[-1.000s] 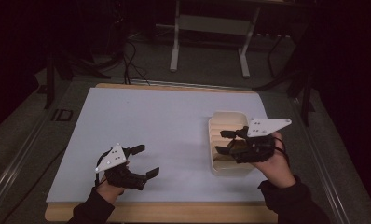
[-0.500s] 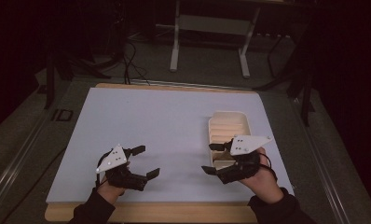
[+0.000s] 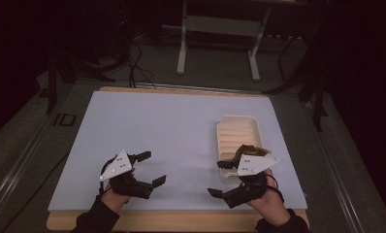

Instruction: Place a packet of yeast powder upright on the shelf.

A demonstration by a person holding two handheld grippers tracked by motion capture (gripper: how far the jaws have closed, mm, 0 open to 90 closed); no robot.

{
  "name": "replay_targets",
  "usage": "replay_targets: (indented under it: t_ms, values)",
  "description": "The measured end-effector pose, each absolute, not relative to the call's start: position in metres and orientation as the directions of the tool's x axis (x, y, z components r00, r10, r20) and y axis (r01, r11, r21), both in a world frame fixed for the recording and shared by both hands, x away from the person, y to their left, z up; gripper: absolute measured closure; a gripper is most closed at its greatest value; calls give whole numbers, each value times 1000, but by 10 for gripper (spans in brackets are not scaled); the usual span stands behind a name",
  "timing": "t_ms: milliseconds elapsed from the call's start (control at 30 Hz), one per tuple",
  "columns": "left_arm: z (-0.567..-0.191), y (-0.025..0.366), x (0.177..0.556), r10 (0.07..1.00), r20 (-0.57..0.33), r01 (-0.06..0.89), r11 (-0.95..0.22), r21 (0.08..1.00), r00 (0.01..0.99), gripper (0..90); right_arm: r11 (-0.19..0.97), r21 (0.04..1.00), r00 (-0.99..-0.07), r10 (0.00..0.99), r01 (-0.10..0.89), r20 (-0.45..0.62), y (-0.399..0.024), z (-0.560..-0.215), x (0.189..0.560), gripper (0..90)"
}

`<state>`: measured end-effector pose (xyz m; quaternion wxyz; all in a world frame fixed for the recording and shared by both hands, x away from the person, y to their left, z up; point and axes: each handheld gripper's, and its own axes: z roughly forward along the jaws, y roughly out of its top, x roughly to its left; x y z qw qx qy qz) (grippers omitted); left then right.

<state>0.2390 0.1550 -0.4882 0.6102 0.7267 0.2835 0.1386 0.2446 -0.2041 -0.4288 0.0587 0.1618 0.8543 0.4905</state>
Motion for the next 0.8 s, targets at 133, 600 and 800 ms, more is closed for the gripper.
replay_targets:
  t_ms: [133, 600, 800]
  values:
    - [-488, 155, 239, 581, -145, 242, -93, 966, 801, 43, 458, 856, -938, 338, 240, 82, -209, -440, 243, 134]
    - [-488, 154, 238, 577, -137, 236, -100, 967, 805, 43, 406, 872, -910, 402, 275, 101, -233, -462, 233, 142]
    - [-489, 152, 238, 574, -131, 236, -111, 965, 809, 43, 384, 879, -903, 415, 281, 107, -243, -468, 230, 151]
